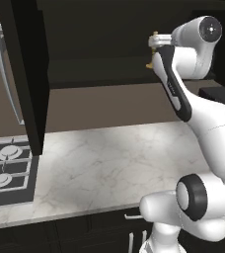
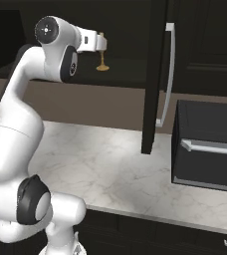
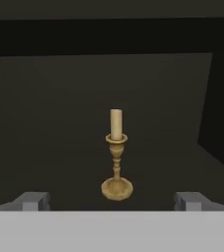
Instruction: Get the candle and the beer from the cabinet and move them to the dining counter.
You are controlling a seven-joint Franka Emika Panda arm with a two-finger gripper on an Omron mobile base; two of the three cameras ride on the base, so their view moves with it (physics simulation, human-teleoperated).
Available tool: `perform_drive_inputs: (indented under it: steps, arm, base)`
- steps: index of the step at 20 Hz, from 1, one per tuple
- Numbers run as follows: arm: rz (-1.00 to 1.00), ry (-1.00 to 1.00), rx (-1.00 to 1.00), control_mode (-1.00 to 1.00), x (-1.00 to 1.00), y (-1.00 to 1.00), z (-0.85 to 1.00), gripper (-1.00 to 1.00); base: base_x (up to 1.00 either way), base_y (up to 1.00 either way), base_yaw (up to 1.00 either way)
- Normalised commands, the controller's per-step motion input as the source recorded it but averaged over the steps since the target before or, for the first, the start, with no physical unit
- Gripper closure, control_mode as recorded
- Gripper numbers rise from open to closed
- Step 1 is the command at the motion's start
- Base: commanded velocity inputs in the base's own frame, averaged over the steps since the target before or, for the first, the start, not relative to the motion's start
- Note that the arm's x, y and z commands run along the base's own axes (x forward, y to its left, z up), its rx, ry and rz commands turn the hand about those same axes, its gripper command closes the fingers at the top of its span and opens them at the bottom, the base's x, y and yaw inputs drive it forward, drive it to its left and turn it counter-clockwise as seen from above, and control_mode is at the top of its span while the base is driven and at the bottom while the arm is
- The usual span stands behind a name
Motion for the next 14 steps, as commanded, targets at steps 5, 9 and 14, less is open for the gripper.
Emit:
perform_drive_inputs:
  steps: [5,9,14]
  arm:
    - [0.00,0.09,0.00,-1.00,0.34,0.00,0.09,-1.00]
    - [0.00,0.06,0.00,-1.00,0.27,-0.01,0.07,-1.00]
    - [0.00,0.00,0.00,-1.00,0.31,0.00,0.00,-1.00]
  base:
    - [0.00,0.00,0.00]
    - [0.00,0.00,0.00]
    - [0.00,0.00,0.00]
